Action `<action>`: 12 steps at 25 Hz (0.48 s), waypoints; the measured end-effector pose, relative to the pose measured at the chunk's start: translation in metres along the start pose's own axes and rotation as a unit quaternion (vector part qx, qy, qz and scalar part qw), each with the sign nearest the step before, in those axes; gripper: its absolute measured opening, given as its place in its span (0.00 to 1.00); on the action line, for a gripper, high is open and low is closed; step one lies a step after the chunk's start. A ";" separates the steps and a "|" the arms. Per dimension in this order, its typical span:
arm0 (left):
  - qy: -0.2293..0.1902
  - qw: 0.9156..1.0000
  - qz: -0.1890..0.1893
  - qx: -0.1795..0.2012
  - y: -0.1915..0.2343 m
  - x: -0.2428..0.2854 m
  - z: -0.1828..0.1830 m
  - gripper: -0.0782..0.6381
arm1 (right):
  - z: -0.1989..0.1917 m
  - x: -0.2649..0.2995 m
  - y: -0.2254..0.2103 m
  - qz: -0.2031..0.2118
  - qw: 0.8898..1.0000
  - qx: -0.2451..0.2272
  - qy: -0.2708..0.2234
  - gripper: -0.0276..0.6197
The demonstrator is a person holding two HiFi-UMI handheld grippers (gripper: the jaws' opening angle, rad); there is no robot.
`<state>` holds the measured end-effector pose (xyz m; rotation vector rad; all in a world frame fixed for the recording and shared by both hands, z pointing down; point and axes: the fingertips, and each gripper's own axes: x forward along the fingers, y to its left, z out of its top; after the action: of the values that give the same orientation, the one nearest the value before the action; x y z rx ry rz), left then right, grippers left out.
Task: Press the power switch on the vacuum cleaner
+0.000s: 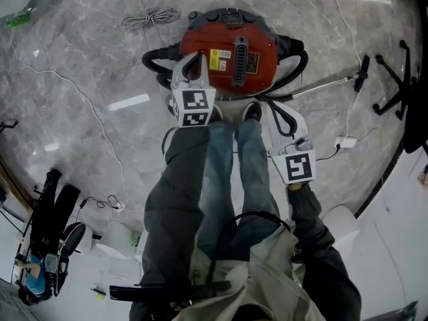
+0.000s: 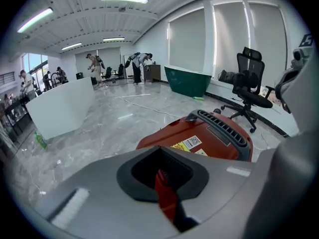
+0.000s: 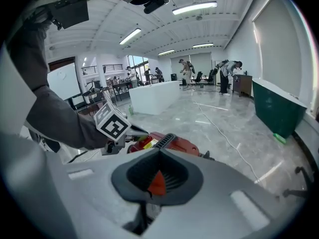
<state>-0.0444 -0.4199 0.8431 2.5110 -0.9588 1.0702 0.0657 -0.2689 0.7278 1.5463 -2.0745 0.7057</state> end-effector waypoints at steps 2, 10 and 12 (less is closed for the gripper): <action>0.022 1.000 -0.004 0.013 -0.001 0.005 0.000 0.10 | -0.003 0.001 0.000 0.001 1.000 0.004 0.005 0.05; -0.051 0.994 0.017 -0.098 -0.002 -0.030 0.007 0.11 | -0.006 -0.004 -0.001 0.002 1.000 0.009 0.005 0.05; -0.061 0.992 0.013 -0.114 -0.010 -0.045 0.007 0.11 | -0.007 -0.007 -0.002 -0.001 1.000 0.008 0.006 0.05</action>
<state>-0.0572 -0.3940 0.8067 2.4038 -1.0841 0.7712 0.0698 -0.2591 0.7289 1.5481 -2.0626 0.7310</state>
